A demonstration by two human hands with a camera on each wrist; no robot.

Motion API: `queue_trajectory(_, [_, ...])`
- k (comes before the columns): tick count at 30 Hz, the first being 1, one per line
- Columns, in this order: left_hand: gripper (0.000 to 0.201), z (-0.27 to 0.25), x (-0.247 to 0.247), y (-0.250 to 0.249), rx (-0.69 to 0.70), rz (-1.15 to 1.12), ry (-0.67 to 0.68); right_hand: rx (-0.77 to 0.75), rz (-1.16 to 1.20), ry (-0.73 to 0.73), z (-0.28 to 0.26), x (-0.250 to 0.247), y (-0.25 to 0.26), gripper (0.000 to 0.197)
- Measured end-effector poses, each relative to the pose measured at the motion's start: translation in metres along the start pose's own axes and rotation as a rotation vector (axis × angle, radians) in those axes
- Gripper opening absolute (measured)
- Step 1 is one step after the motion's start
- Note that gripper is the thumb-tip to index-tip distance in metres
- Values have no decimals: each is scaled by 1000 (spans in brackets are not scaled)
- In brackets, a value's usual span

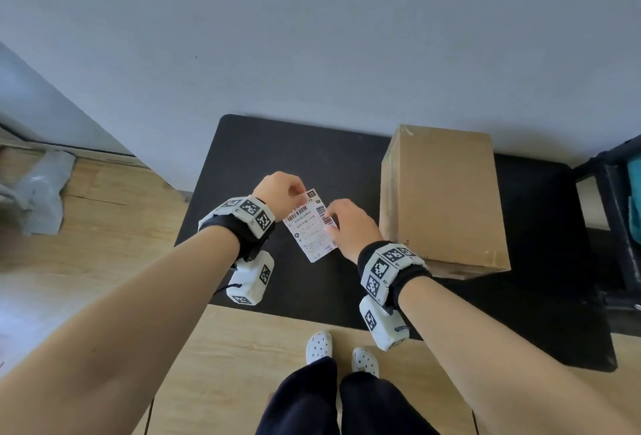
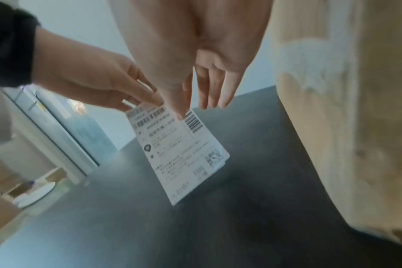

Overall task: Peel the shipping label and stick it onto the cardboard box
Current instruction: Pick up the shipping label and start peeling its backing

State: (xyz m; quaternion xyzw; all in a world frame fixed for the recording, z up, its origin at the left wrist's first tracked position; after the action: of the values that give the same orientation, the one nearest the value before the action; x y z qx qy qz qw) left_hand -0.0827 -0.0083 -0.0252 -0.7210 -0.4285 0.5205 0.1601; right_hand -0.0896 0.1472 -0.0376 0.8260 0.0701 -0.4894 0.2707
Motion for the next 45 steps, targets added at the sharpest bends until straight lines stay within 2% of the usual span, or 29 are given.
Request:
queue_trajectory(4, [9, -14, -23, -19, 67, -47, -26, 16, 163, -52, -1, -35, 8, 35])
queue_trajectory(7, [8, -26, -34, -34, 101, -46, -22, -40, 209, -107, -5, -60, 17, 28])
queue_trajectory(11, [13, -36, -43, -51, 140, -23, -36, -101, 209, -181, -9, -86, 28, 13])
queue_trajectory(19, [15, -53, -55, -62, 123, 69, -3, -102, 91, -284, -10, -115, 29, 14])
queue_trajectory(24, [15, -62, -58, -64, 133, 59, 41, -121, 113, -262, -12, -121, 34, 14])
queue_trajectory(28, [16, -63, -60, -64, 143, 30, 18, -90, 195, -276, -13, -120, 37, 16])
queue_trajectory(33, [18, -60, -58, -63, 156, -50, -30, -32, 434, -186, -11, -105, 35, 32])
queue_trajectory(42, [15, -55, -53, -60, 144, -226, -59, -27, 605, -205, -14, -94, 33, 67])
queue_trajectory(43, [14, -55, -54, -60, 144, -247, -65, -32, 616, -207, -15, -93, 33, 65])
queue_trajectory(45, [14, -55, -54, -61, 148, -279, -77, -61, 586, -215, -15, -94, 33, 47])
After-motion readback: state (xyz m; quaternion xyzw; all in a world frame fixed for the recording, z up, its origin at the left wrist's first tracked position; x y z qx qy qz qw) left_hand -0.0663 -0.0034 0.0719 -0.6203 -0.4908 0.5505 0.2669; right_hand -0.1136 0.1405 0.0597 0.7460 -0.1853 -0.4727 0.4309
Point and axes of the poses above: each hand's wrist, its own z-axis towards the middle knuckle, its own x-axis out of the palm, y = z × x, the point moved 4 cm from there along z, towards the middle knuckle, and after that the axes turned 10 degrees about -z, right-handed, at the moved point
